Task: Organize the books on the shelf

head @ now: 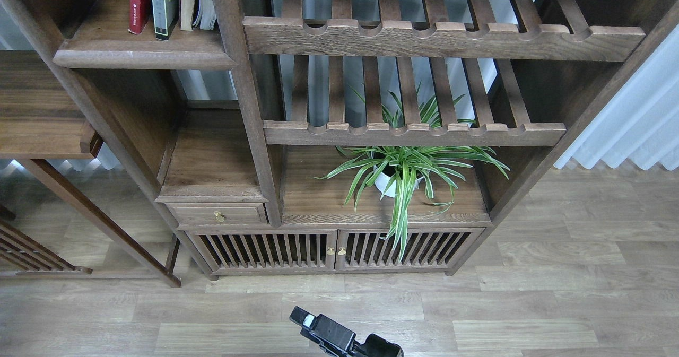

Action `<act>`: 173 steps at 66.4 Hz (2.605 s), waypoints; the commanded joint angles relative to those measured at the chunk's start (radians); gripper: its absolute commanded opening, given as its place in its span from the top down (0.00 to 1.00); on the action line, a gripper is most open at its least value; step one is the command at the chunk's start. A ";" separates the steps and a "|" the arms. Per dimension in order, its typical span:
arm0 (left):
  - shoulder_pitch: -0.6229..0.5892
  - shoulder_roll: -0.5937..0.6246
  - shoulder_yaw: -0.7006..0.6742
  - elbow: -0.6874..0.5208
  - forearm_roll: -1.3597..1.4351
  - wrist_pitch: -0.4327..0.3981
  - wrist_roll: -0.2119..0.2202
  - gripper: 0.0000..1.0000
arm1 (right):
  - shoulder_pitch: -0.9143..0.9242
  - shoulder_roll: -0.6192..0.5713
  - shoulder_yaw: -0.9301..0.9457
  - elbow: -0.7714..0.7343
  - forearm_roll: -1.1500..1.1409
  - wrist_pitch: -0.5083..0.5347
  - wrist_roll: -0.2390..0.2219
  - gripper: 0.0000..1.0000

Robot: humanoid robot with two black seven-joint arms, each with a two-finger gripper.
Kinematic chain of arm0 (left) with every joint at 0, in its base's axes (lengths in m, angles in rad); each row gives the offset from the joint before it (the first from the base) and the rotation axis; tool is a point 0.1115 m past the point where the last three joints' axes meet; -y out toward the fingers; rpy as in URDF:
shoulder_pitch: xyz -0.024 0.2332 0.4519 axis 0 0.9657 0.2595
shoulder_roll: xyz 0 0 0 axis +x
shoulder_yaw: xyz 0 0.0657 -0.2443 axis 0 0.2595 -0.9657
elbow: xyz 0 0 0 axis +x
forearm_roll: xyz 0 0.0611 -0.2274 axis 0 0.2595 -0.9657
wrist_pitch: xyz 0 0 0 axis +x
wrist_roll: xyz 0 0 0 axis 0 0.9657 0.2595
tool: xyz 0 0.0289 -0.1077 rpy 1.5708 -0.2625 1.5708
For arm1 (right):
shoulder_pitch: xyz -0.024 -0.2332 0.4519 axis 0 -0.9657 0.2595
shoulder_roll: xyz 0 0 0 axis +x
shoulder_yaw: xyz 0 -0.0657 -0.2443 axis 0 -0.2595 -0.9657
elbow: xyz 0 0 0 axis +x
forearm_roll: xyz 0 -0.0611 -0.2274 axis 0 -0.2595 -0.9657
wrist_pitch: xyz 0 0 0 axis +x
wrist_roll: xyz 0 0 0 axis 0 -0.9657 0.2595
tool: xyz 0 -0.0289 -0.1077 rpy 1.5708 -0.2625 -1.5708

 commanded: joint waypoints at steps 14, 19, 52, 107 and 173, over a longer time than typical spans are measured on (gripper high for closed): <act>-0.008 -0.071 -0.008 0.104 0.075 0.000 -0.013 0.98 | 0.032 0.000 0.052 0.044 0.013 0.000 0.053 0.01; -0.008 -0.102 -0.011 0.133 0.081 0.000 -0.021 0.98 | 0.055 0.000 0.055 0.045 0.019 0.000 0.071 0.01; -0.066 -0.196 0.014 0.239 0.146 0.000 -0.142 0.98 | 0.216 0.000 0.091 0.094 0.088 0.000 0.214 0.01; -0.064 -0.260 0.165 0.378 0.224 0.000 -0.582 1.00 | 0.259 0.000 0.092 0.102 0.139 0.000 0.215 0.01; -0.091 -0.372 0.241 0.630 0.226 0.000 -0.795 1.00 | 0.261 0.000 0.112 0.128 0.139 0.000 0.225 0.01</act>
